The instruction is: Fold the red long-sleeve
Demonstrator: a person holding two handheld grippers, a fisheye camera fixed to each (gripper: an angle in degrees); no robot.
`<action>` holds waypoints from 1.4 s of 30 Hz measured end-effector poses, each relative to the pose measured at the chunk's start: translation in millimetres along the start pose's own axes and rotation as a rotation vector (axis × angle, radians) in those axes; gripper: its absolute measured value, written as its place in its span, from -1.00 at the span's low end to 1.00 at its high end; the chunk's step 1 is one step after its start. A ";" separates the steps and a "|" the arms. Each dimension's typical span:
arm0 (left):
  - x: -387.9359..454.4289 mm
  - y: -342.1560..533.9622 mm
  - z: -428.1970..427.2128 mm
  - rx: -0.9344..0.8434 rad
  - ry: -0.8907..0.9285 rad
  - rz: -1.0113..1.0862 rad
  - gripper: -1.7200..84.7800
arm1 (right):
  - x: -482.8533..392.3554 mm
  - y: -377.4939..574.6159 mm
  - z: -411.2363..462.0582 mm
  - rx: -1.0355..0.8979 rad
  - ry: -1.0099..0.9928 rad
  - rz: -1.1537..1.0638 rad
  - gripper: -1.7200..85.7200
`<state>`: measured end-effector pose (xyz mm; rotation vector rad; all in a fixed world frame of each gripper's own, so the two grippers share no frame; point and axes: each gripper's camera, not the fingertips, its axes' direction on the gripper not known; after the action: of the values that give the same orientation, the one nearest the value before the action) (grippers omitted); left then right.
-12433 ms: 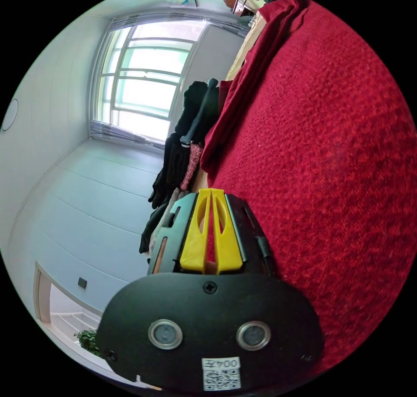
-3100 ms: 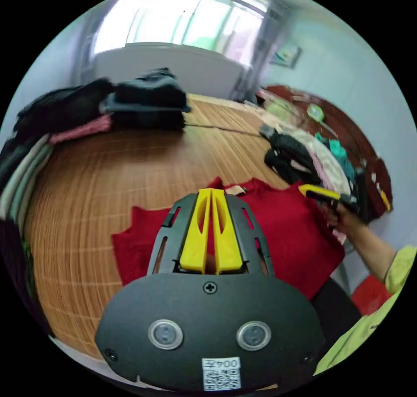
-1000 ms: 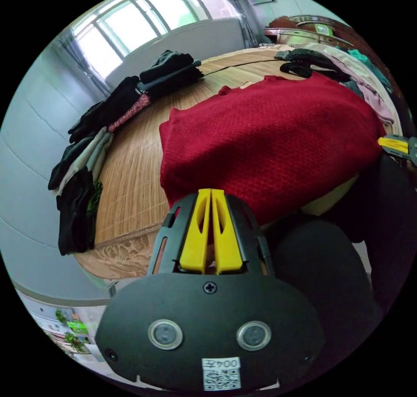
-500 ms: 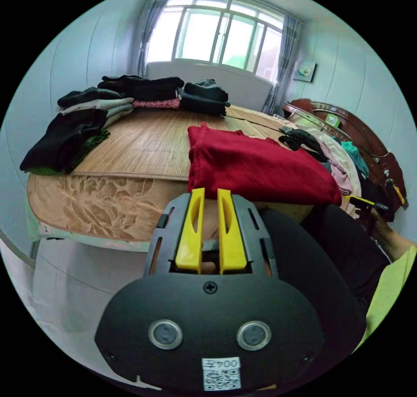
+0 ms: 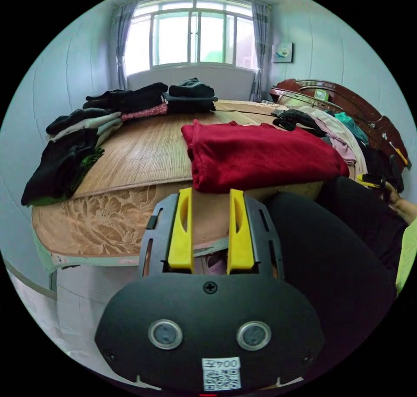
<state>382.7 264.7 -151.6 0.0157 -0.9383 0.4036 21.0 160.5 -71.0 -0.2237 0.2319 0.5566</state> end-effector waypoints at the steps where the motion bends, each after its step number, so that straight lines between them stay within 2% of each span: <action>1: -3.7 -5.2 1.8 -0.006 0.011 0.034 -0.69 | 0.1 -1.7 -0.2 -0.004 -0.005 -0.003 -0.69; 5: -18.6 -17.2 8.0 -0.082 0.074 0.171 -0.72 | 1.0 -11.8 -4.6 -0.015 -0.035 -0.032 -0.70; 12: -23.0 -30.6 11.3 -0.142 0.114 0.273 -0.74 | -7.8 -10.6 -2.3 -0.062 0.013 -0.133 -0.70; 23: -41.9 -39.5 21.4 -0.172 0.092 0.128 -0.88 | -17.0 -20.9 16.8 -0.082 0.068 -0.267 -0.70; 31: -43.6 -43.8 26.7 -0.188 0.056 0.109 -0.91 | -24.3 -37.0 22.9 -0.095 0.101 -0.352 -0.87; 33: -49.5 -44.1 20.1 -0.165 0.041 0.097 -0.91 | -11.2 -40.3 5.6 -0.036 0.073 -0.313 -0.88; 42: -61.9 -33.1 48.9 -0.199 0.082 0.035 -0.82 | 26.2 -41.0 1.4 -0.055 -0.084 -0.193 -0.82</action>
<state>323.6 204.5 -165.8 -0.1975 -0.8948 0.3389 65.1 140.0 -70.9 -0.2721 0.1123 0.3802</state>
